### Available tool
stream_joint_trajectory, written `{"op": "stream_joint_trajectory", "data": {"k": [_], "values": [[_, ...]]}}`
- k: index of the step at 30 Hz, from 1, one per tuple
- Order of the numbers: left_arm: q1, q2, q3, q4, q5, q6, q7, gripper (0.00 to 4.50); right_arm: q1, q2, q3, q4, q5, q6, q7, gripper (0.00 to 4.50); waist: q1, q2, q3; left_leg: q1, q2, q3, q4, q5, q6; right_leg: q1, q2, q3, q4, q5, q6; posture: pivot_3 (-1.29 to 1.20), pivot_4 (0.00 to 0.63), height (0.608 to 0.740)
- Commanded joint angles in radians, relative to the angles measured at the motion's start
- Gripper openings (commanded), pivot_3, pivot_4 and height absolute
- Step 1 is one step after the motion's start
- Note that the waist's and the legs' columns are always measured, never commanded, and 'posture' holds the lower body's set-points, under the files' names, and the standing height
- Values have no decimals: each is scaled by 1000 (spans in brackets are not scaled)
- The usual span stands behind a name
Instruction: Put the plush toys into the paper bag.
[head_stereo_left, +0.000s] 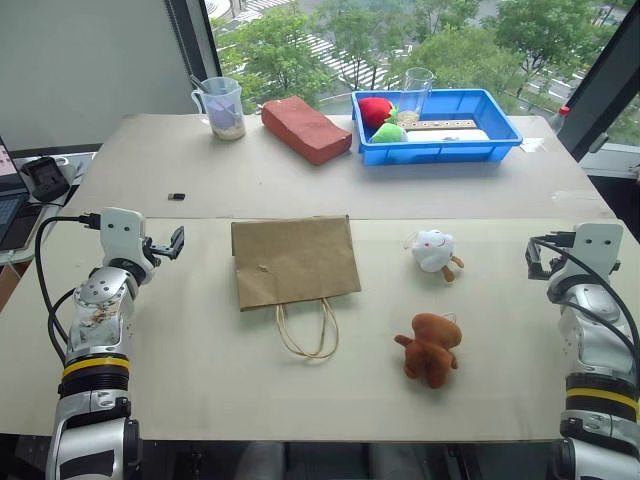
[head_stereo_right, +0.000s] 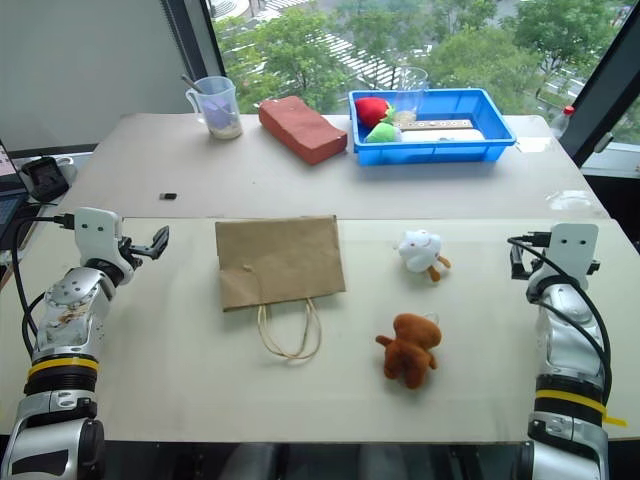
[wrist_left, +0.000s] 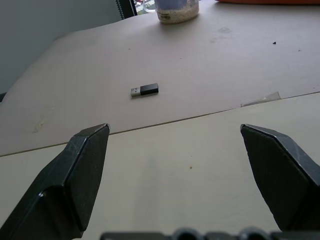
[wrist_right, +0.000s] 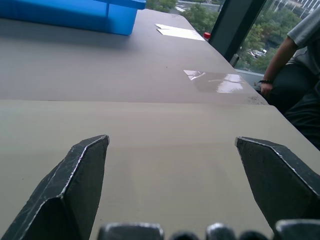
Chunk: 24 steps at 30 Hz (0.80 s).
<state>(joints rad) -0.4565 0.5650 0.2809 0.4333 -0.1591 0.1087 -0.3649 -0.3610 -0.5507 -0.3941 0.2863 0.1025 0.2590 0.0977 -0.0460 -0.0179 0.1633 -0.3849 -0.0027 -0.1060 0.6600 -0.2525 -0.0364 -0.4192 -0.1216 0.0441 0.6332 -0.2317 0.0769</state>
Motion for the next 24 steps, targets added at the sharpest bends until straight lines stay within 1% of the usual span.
{"op": "stream_joint_trajectory", "data": {"k": [1,3,6,8,10,12,14,15,18,24], "values": [[-10,27,16,-25,-14,-15,-24,4458,-11,-26,-20,-28,6,-26,2,4500,0,0,0,0,0,0,0,0,0,0,0,0,0,0,0,0,150,740],[-12,38,24,-32,-29,-18,-51,4458,-22,-34,-15,-21,3,-31,10,4500,0,0,0,0,0,0,0,0,0,0,0,0,0,0,0,0,150,740],[-11,63,28,-72,-68,-11,-138,4458,-43,-53,-6,-27,4,-29,39,4500,-2,0,0,0,0,0,0,0,0,0,0,0,0,0,0,0,150,740],[-5,91,23,-129,-111,15,-222,4458,-54,-73,7,-54,17,-17,86,4500,-1,0,0,0,0,0,0,0,0,0,0,0,0,0,0,0,150,740],[4,127,2,-197,-147,43,-324,4458,-62,-96,22,-96,47,1,164,4500,-2,0,0,0,0,0,0,0,0,0,0,0,0,0,0,0,150,740],[3,179,-35,-271,-176,65,-445,4458,-58,-126,48,-178,112,45,292,4500,-3,0,0,0,0,0,0,0,0,0,0,0,0,0,0,0,150,740],[-5,211,-61,-312,-197,85,-522,4458,-53,-147,65,-239,164,84,379,4500,-3,0,0,0,0,0,0,0,0,0,0,0,0,0,0,0,150,740],[-12,232,-102,-346,-196,81,-587,4458,-42,-168,79,-298,217,125,453,4500,-3,0,0,0,0,0,0,0,0,0,0,0,0,0,0,0,150,740],[-32,255,-202,-416,-191,65,-720,4458,-17,-207,116,-430,328,228,593,4500,3,0,0,0,0,0,0,0,1,1,0,0,-1,0,0,0,150,740],[-52,239,-366,-485,-141,-43,-886,4458,21,-247,178,-662,502,407,714,4500,3,0,0,0,0,0,0,-1,1,2,0,-1,-2,0,0,0,150,740]]}}
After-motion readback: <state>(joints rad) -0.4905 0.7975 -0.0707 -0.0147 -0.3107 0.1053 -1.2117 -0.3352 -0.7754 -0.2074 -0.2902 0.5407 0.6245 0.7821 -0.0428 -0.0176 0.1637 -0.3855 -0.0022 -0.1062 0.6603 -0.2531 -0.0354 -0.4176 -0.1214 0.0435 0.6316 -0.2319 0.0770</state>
